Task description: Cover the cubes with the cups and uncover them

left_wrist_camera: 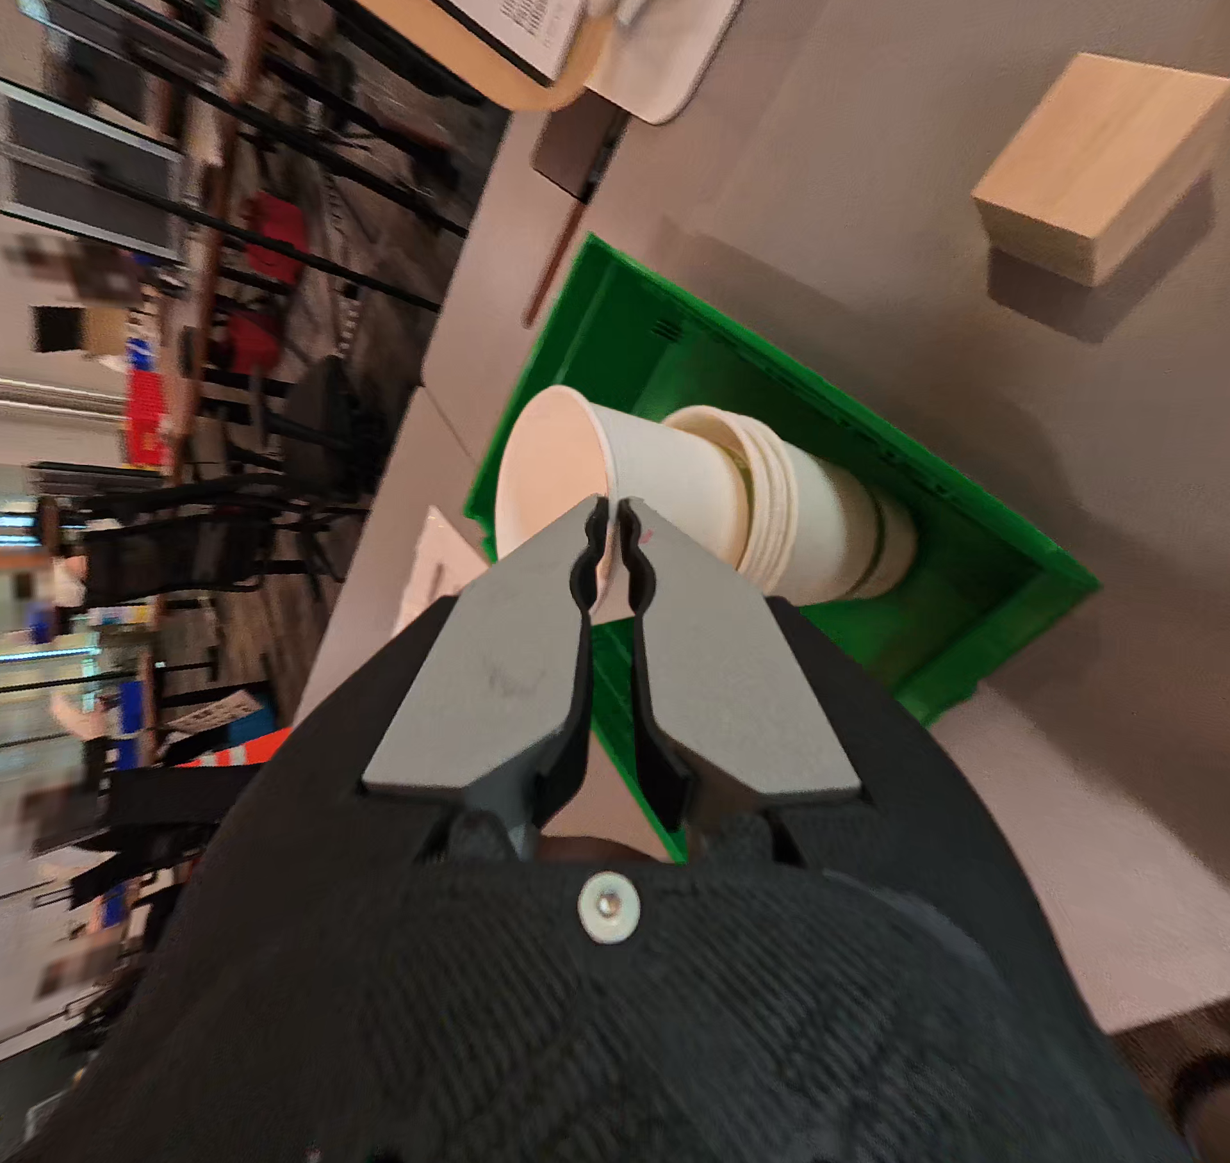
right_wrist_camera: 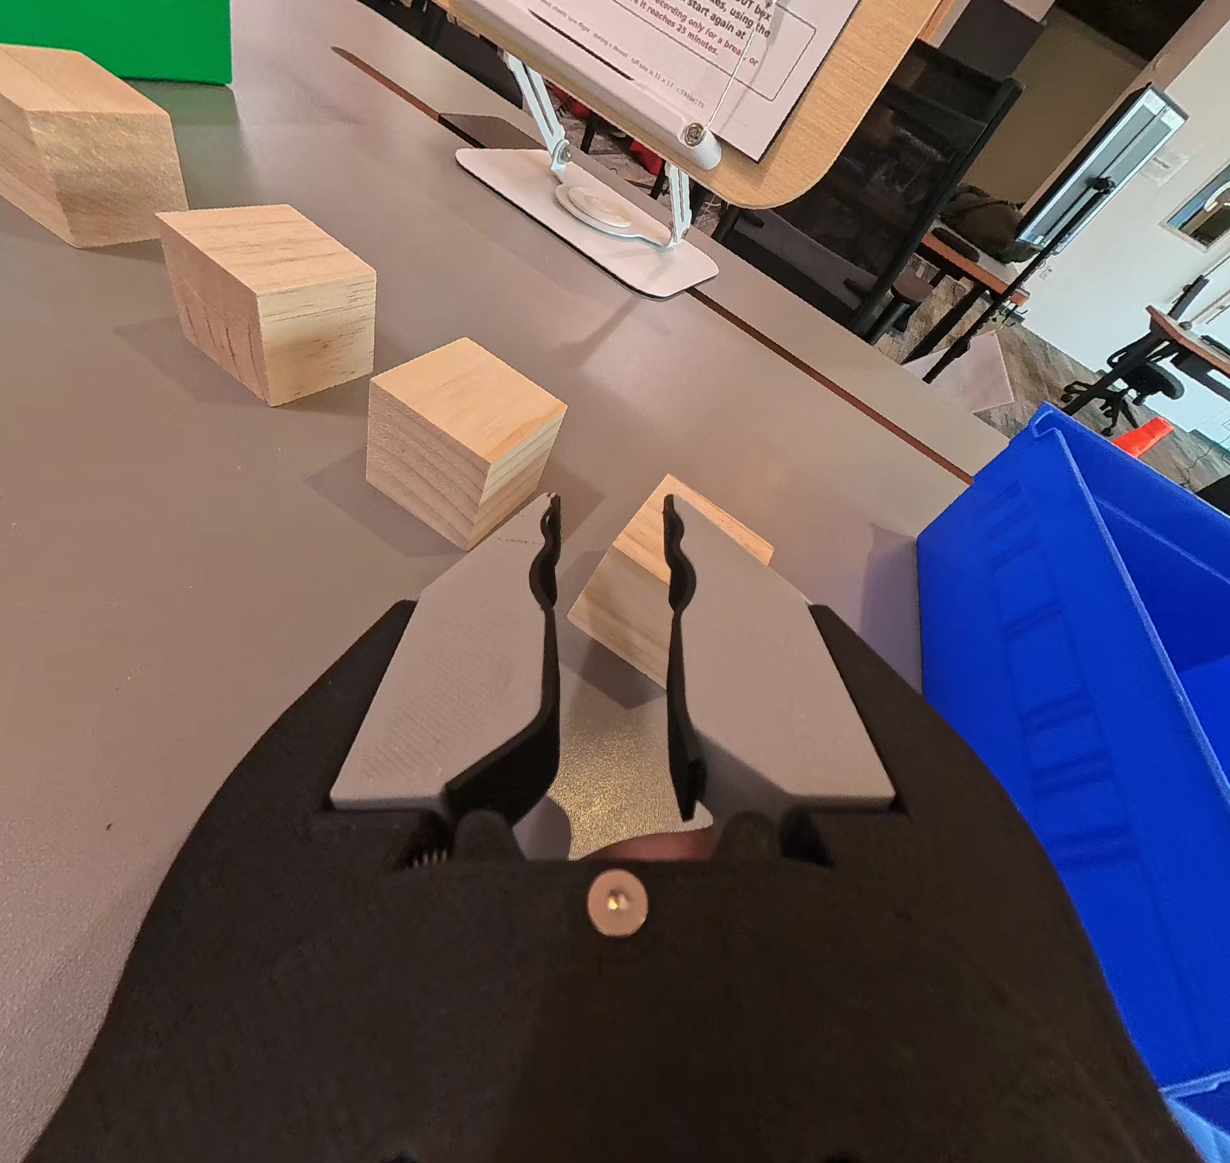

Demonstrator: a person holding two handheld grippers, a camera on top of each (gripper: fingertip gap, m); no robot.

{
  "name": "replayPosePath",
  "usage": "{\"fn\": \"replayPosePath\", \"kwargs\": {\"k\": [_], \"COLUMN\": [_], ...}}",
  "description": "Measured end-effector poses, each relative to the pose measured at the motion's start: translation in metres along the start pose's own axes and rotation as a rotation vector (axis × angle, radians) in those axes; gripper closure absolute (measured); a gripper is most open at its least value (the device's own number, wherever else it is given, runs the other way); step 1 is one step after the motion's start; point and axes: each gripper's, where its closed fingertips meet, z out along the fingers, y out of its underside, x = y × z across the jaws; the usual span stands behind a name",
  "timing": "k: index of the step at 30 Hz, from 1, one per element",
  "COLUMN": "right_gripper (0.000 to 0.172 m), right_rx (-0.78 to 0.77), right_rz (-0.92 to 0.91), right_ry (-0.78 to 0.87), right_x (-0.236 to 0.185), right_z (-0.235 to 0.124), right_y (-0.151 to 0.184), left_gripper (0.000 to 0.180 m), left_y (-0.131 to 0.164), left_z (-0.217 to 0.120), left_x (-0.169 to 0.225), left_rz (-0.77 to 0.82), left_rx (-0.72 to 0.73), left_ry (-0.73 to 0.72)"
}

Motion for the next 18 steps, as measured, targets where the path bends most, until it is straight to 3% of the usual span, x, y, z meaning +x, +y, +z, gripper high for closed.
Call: {"fn": "replayPosePath", "kwargs": {"k": [5,9,13,18], "right_gripper": [0.144,0.142,0.139,0.129], "right_rx": [0.011,0.052,0.182,0.316], "right_rz": [0.009,0.053,0.162,0.319], "right_ry": [-0.01,-0.081,-0.297,-0.595], "right_x": [-0.001,-0.01,-0.036,-0.063], "right_z": [-0.001,-0.003,-0.017,-0.041], "right_y": [-0.002,-0.009,-0.034,-0.06], "left_gripper": [0.178,0.179,0.179,0.179], "left_y": [-0.041,-0.087,-0.149,-0.228], "left_z": [-0.034,-0.065,-0.09,-0.117], "left_x": [-0.032,-0.035,-0.005,0.071], "left_rz": [0.028,0.065,0.033,-0.189], "left_rx": [0.133,0.242,0.435,0.814], "left_ry": [-0.218,-0.346,-0.39,-0.321]}}
